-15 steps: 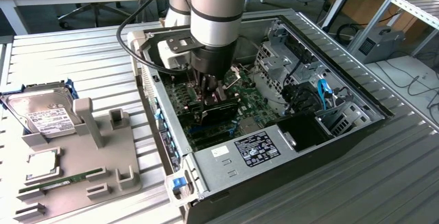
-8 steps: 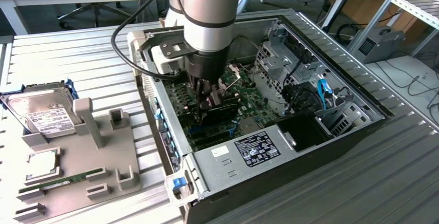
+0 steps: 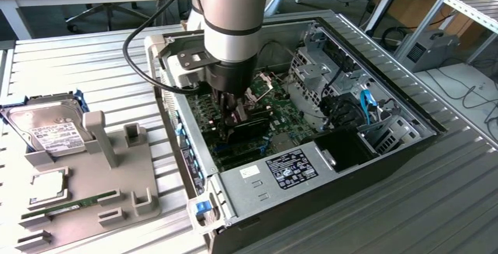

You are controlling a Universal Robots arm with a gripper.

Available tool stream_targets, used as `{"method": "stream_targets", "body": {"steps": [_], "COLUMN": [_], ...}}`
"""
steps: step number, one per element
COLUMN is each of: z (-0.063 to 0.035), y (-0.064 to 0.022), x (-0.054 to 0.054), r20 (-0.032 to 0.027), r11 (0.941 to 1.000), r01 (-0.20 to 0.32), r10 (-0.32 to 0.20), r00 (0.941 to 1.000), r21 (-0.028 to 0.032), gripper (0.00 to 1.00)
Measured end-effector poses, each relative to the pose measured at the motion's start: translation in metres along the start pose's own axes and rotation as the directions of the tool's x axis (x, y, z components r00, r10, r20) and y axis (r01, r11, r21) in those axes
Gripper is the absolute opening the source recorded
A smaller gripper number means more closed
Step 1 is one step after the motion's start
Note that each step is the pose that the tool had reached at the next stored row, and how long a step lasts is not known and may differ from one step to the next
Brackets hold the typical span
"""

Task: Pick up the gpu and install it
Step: 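Press down on the gpu until it lock into place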

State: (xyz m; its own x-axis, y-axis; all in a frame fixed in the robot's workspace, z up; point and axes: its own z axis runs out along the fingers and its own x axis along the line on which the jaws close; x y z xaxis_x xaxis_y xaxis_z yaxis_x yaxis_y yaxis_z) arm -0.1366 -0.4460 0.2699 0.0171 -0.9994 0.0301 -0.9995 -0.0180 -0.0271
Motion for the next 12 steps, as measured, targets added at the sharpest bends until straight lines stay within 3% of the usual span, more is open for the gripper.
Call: {"method": "stream_targets", "body": {"steps": [4,8,12], "z": [-0.0011,-0.0152,-0.0182], "y": [-0.0001,-0.0011,-0.0103], "x": [0.000,0.000,0.001], "r20": [0.0002,-0.0008,-0.0010], "r11": [1.0000,1.0000,1.0000], "r01": [0.000,0.000,0.000], "r10": [0.000,0.000,0.000], "r00": [1.0000,1.0000,1.0000], "r21": [0.0009,0.0005,-0.0009], "gripper": [0.11,0.11,0.11]}}
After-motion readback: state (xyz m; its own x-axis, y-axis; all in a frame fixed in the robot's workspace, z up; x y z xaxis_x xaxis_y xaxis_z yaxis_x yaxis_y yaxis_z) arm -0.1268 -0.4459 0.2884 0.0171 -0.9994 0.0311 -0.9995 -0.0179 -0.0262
